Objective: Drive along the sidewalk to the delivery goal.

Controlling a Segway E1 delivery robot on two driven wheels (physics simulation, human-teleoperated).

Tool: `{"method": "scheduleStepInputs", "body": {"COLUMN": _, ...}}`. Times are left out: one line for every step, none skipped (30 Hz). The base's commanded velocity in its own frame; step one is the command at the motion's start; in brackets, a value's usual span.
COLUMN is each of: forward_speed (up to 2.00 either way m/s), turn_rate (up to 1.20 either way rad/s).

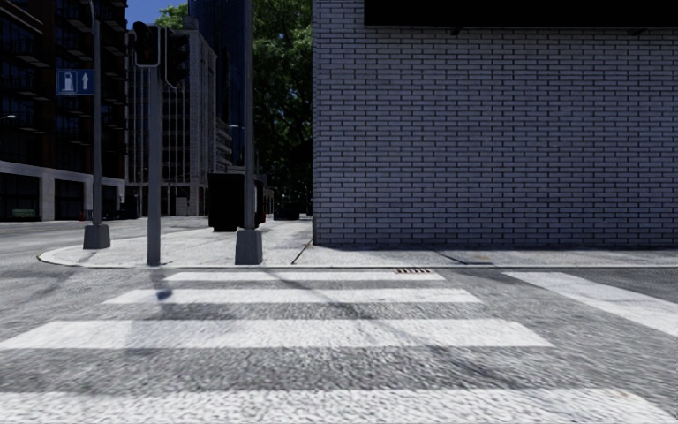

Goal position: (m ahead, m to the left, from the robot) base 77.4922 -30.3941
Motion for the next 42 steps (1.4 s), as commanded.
{"method": "scheduleStepInputs", "body": {"forward_speed": 1.68, "turn_rate": 0.00}}
{"method": "scheduleStepInputs", "body": {"forward_speed": 1.68, "turn_rate": 0.00}}
{"method": "scheduleStepInputs", "body": {"forward_speed": 1.69, "turn_rate": 0.00}}
{"method": "scheduleStepInputs", "body": {"forward_speed": 1.69, "turn_rate": 0.00}}
{"method": "scheduleStepInputs", "body": {"forward_speed": 1.69, "turn_rate": 0.00}}
{"method": "scheduleStepInputs", "body": {"forward_speed": 1.69, "turn_rate": 0.00}}
{"method": "scheduleStepInputs", "body": {"forward_speed": 1.69, "turn_rate": 0.00}}
{"method": "scheduleStepInputs", "body": {"forward_speed": 1.70, "turn_rate": 0.00}}
{"method": "scheduleStepInputs", "body": {"forward_speed": 1.70, "turn_rate": 0.00}}
{"method": "scheduleStepInputs", "body": {"forward_speed": 1.70, "turn_rate": 0.00}}
{"method": "scheduleStepInputs", "body": {"forward_speed": 1.70, "turn_rate": 0.00}}
{"method": "scheduleStepInputs", "body": {"forward_speed": 1.70, "turn_rate": 0.00}}
{"method": "scheduleStepInputs", "body": {"forward_speed": 1.70, "turn_rate": 0.00}}
{"method": "scheduleStepInputs", "body": {"forward_speed": 1.70, "turn_rate": 0.00}}
{"method": "scheduleStepInputs", "body": {"forward_speed": 1.70, "turn_rate": 0.00}}
{"method": "scheduleStepInputs", "body": {"forward_speed": 1.70, "turn_rate": 0.00}}
{"method": "scheduleStepInputs", "body": {"forward_speed": 1.70, "turn_rate": 0.00}}
{"method": "scheduleStepInputs", "body": {"forward_speed": 1.71, "turn_rate": 0.00}}
{"method": "scheduleStepInputs", "body": {"forward_speed": 1.74, "turn_rate": 0.00}}
{"method": "scheduleStepInputs", "body": {"forward_speed": 1.78, "turn_rate": 0.00}}
{"method": "scheduleStepInputs", "body": {"forward_speed": 1.83, "turn_rate": 0.00}}
{"method": "scheduleStepInputs", "body": {"forward_speed": 1.83, "turn_rate": 0.00}}
{"method": "scheduleStepInputs", "body": {"forward_speed": 1.85, "turn_rate": 0.00}}
{"method": "scheduleStepInputs", "body": {"forward_speed": 1.90, "turn_rate": 0.00}}
{"method": "scheduleStepInputs", "body": {"forward_speed": 1.94, "turn_rate": 0.00}}
{"method": "scheduleStepInputs", "body": {"forward_speed": 1.94, "turn_rate": 0.00}}
{"method": "scheduleStepInputs", "body": {"forward_speed": 2.00, "turn_rate": 0.00}}
{"method": "scheduleStepInputs", "body": {"forward_speed": 2.00, "turn_rate": 0.00}}
{"method": "scheduleStepInputs", "body": {"forward_speed": 2.00, "turn_rate": 0.00}}
{"method": "scheduleStepInputs", "body": {"forward_speed": 2.00, "turn_rate": 0.00}}
{"method": "scheduleStepInputs", "body": {"forward_speed": 2.00, "turn_rate": 0.00}}
{"method": "scheduleStepInputs", "body": {"forward_speed": 2.00, "turn_rate": 0.00}}
{"method": "scheduleStepInputs", "body": {"forward_speed": 2.00, "turn_rate": 0.00}}
{"method": "scheduleStepInputs", "body": {"forward_speed": 2.00, "turn_rate": 0.00}}
{"method": "scheduleStepInputs", "body": {"forward_speed": 2.00, "turn_rate": 0.00}}
{"method": "scheduleStepInputs", "body": {"forward_speed": 2.00, "turn_rate": 0.00}}
{"method": "scheduleStepInputs", "body": {"forward_speed": 2.00, "turn_rate": 0.00}}
{"method": "scheduleStepInputs", "body": {"forward_speed": 2.00, "turn_rate": 0.00}}
{"method": "scheduleStepInputs", "body": {"forward_speed": 2.00, "turn_rate": 0.00}}
{"method": "scheduleStepInputs", "body": {"forward_speed": 2.00, "turn_rate": 0.00}}
{"method": "scheduleStepInputs", "body": {"forward_speed": 2.00, "turn_rate": 0.00}}
{"method": "scheduleStepInputs", "body": {"forward_speed": 2.00, "turn_rate": 0.00}}
